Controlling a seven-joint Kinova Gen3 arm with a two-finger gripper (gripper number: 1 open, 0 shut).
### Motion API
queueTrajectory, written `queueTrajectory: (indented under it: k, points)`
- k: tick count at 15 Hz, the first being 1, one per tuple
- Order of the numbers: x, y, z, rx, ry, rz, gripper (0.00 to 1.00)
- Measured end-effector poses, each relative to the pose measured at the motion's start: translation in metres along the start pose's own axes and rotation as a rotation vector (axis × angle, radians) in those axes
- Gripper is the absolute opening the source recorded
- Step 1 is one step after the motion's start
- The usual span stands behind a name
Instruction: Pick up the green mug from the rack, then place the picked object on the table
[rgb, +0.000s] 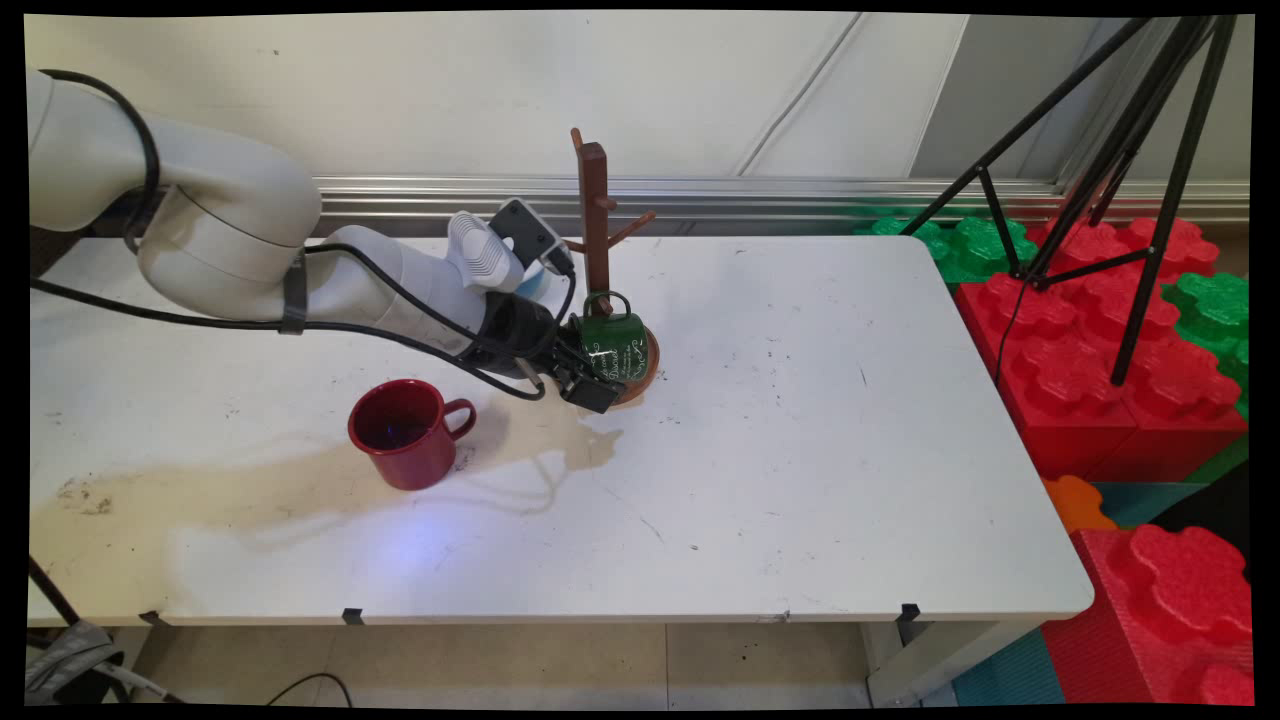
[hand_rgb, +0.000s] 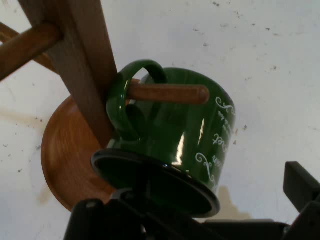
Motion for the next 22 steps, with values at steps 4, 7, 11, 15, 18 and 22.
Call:
queueTrajectory:
  k: [4,7,11,15,18,22]
  points:
    - [0.003,0.004,0.004,0.006,0.000,0.007,1.00]
    - [0.004,0.006,0.007,0.009,0.000,0.007,1.00]
    - [0.005,0.007,0.012,0.014,-0.002,0.007,1.00]
    - [0.004,0.009,0.015,0.014,-0.001,0.008,0.00]
    - [0.003,0.011,0.015,0.013,0.001,0.010,0.00]
    - [0.002,0.013,0.013,0.011,0.002,0.012,0.00]
